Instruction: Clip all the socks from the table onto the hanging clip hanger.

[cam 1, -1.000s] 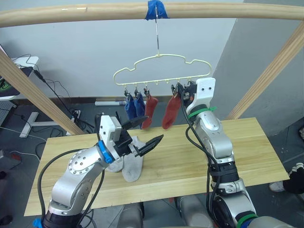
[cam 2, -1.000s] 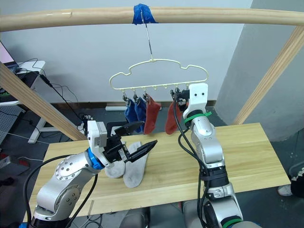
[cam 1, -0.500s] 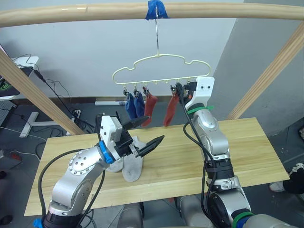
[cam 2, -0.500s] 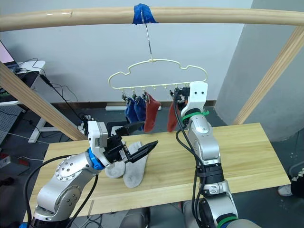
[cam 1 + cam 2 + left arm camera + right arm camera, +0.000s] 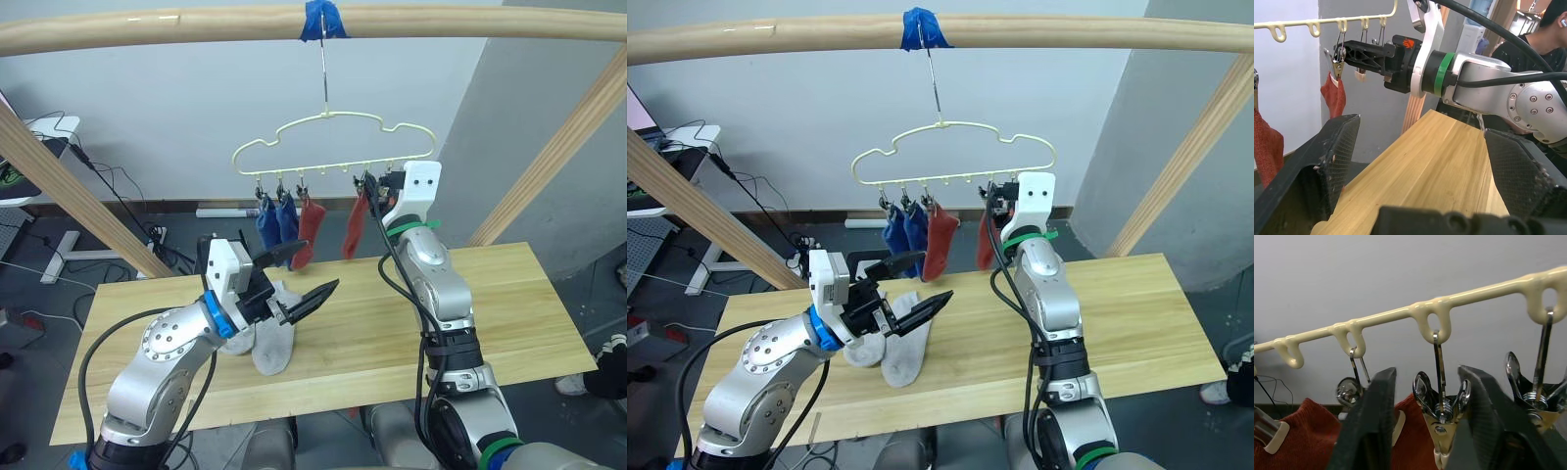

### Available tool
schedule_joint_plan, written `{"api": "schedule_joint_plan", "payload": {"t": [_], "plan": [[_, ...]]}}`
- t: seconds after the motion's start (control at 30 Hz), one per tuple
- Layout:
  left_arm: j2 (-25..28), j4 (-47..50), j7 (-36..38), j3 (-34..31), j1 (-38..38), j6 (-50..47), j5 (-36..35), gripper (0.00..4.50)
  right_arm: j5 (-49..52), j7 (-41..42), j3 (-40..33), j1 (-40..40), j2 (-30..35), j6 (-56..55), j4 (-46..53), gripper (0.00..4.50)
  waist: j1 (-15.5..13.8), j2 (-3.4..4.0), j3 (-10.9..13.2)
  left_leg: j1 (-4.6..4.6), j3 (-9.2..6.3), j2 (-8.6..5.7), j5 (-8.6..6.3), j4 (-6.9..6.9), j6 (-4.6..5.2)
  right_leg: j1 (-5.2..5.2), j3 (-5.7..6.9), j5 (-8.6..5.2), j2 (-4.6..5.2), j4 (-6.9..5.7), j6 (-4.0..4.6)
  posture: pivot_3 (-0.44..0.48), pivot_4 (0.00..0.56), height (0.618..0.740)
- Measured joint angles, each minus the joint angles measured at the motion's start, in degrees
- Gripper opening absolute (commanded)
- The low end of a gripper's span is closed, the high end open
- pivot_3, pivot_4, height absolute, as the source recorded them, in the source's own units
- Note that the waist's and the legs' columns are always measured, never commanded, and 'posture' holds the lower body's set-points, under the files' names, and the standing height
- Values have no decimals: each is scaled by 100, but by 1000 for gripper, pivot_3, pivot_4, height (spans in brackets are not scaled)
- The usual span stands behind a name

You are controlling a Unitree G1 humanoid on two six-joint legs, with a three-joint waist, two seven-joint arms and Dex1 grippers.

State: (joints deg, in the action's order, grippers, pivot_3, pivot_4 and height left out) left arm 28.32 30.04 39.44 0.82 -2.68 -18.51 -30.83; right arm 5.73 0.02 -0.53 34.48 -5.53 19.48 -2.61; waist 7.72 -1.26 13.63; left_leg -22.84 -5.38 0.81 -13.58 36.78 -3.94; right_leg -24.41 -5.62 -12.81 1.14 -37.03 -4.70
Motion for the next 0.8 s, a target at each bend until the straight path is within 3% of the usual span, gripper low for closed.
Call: {"api": "schedule_joint_plan", "payload": {"t": [0.8], "plan": [[-52,114,-11,111,44,17,59,4500,-48,-5,135,-25,83,-11,34,1501,0,0,-2,0,0,0,0,0,0,0,0,1,0,0,1,-54,176,740]]}}
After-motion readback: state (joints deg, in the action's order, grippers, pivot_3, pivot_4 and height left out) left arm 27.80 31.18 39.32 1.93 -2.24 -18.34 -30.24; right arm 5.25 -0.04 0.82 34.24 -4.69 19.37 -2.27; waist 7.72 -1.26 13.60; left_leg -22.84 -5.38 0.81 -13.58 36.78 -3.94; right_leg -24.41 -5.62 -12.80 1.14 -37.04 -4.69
